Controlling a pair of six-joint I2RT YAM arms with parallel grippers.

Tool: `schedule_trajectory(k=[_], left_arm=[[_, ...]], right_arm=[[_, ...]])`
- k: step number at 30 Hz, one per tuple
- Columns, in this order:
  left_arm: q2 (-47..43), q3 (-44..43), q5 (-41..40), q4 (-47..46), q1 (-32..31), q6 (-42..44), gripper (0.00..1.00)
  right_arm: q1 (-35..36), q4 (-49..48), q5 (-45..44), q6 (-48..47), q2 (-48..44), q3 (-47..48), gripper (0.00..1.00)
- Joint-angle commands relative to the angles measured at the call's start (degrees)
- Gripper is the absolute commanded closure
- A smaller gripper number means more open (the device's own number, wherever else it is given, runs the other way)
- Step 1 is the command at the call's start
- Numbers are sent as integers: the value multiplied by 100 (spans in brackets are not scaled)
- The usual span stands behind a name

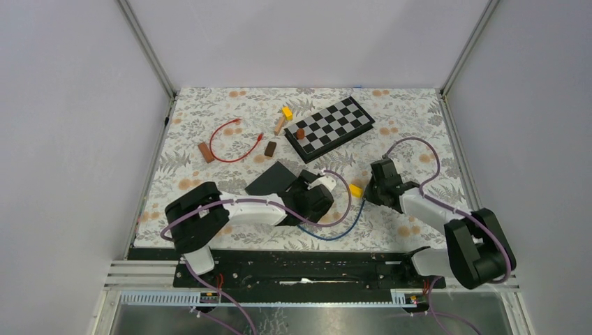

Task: Insert the plug into the switch port
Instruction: Pick up the connector from the center of the board.

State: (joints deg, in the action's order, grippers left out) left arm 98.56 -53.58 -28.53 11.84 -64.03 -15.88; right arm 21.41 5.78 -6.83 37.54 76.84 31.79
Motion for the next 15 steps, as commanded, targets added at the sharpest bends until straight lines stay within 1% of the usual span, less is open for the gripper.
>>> schedule_trajectory(k=[1,5,9,11,13,15], left_arm=[[410,-5,984,-17,31,219,15],[629,-230,1297,-118,31,595,15],[735,-653,1207,68,31,727,15],[565,-774,1054,158,29,599,14],[277,-794,784,270,31,335,8],[-132,-726,591,377,31,33,6]], right_arm=[[56,242,-313,9,-805,-241,100],[51,376,-135,161,-1720,-515,100],[56,544,71,269,-2369,-622,100],[55,638,101,272,-2506,-618,100],[55,707,103,277,-2601,-625,100],[54,723,95,281,-2673,-658,100]])
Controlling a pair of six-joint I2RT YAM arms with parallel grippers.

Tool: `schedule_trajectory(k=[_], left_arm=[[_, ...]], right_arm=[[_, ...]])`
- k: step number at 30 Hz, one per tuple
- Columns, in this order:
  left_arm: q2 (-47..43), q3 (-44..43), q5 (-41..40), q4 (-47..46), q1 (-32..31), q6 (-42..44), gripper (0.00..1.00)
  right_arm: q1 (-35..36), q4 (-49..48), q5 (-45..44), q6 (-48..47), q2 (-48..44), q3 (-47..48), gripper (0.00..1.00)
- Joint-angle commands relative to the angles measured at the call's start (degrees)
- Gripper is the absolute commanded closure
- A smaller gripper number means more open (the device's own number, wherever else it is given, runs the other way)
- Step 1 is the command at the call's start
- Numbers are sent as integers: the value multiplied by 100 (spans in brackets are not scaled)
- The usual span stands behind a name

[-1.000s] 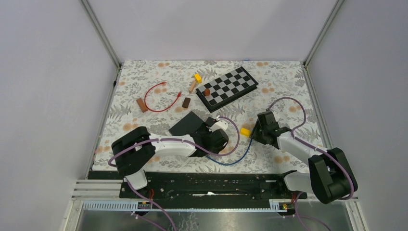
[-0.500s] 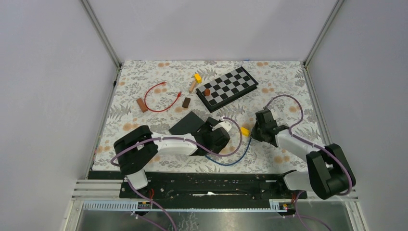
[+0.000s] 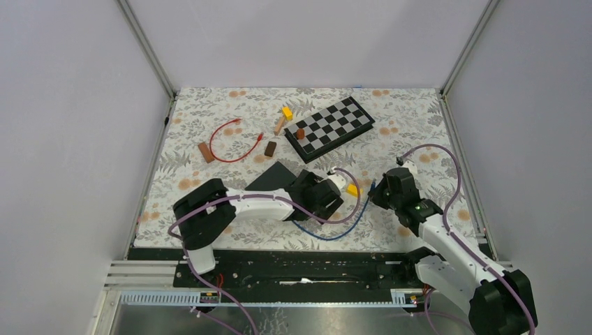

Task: Insert the plug into the switch port
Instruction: Pick up the connector from the center of the board.

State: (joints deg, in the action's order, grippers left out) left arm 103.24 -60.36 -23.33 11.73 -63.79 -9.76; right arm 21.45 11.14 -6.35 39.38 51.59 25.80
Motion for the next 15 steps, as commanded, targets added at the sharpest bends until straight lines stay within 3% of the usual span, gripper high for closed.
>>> schedule_trajectory(k=[1,7,15], left_arm=[[-852,18,14,424,7,-730,4],[-2493,550,-447,668,68,-2120,1],[-3082,1400,-344,1019,303,-3855,2]], right_arm=[[46,180,52,108,-171,-77,100],[44,178,41,116,-182,-67,100],[52,141,114,105,-75,1,100]])
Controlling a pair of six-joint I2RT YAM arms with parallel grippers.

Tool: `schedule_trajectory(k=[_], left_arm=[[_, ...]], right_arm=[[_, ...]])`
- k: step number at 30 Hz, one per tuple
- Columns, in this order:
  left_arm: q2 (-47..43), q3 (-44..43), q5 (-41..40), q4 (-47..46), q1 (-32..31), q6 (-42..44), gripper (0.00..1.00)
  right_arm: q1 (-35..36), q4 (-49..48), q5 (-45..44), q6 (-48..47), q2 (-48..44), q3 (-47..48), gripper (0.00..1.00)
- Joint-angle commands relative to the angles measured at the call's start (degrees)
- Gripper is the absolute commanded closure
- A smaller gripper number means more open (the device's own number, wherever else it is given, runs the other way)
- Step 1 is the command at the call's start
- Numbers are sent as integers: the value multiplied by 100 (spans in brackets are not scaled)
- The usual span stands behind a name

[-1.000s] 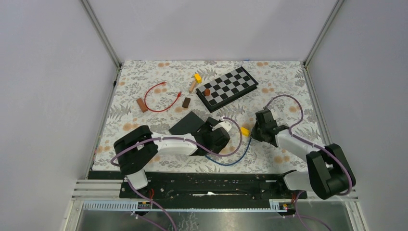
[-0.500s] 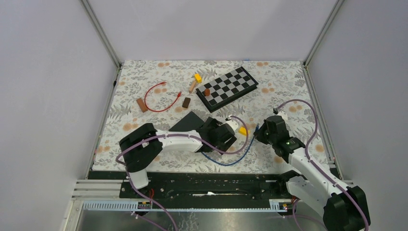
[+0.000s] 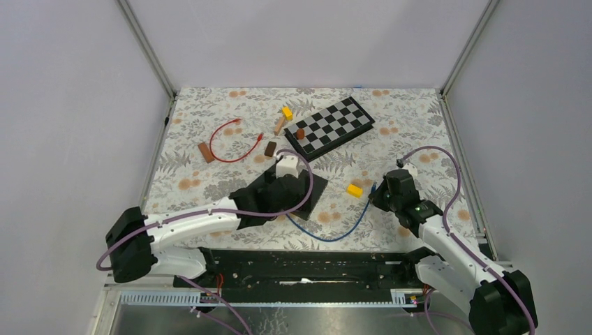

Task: Insert the plug into the switch port
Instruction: Pick up the connector from the center of the board.

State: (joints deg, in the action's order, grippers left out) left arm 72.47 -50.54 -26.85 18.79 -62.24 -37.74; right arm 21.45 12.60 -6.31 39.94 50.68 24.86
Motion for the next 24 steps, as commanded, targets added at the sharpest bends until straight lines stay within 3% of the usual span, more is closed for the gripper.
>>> schedule_trajectory(k=[1,14,24], left_arm=[[-11,495,97,275,203,-1128,2],[448,720,1269,-659,895,-815,11],[565,718,1338,-456,890,-954,15]], right_arm=[[47,0,111,41,13,84,100],[57,42,91,16,-46,42,100],[45,44,59,-3,-54,31,100]])
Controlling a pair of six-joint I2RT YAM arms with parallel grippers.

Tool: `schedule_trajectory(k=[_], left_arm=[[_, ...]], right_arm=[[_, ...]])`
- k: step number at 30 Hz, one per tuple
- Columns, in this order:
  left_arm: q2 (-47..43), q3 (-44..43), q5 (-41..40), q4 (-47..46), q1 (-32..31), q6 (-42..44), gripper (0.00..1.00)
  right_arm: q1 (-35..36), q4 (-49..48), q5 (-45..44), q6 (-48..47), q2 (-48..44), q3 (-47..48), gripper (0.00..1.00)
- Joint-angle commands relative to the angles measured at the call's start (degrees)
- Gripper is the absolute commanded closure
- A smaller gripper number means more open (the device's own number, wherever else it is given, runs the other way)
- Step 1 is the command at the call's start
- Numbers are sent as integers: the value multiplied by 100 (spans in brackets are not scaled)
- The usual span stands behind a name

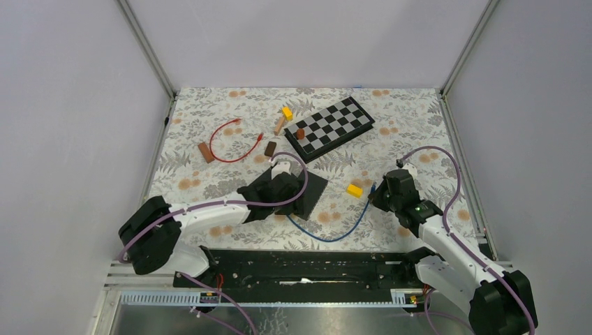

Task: Insert the plug into the switch port
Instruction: Pick up the connector from the center of the board.

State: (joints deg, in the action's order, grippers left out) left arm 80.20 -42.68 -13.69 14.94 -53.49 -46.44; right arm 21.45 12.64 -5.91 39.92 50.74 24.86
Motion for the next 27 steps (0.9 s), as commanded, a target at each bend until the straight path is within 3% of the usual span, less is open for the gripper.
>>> schedule_trajectory(k=[1,27], left_arm=[[-268,-12,16,-61,20,-116,15],[153,-49,319,-283,22,-122,15]], right_arm=[[43,32,19,5,-63,20,100],[51,2,-4,10,-36,23,100]])
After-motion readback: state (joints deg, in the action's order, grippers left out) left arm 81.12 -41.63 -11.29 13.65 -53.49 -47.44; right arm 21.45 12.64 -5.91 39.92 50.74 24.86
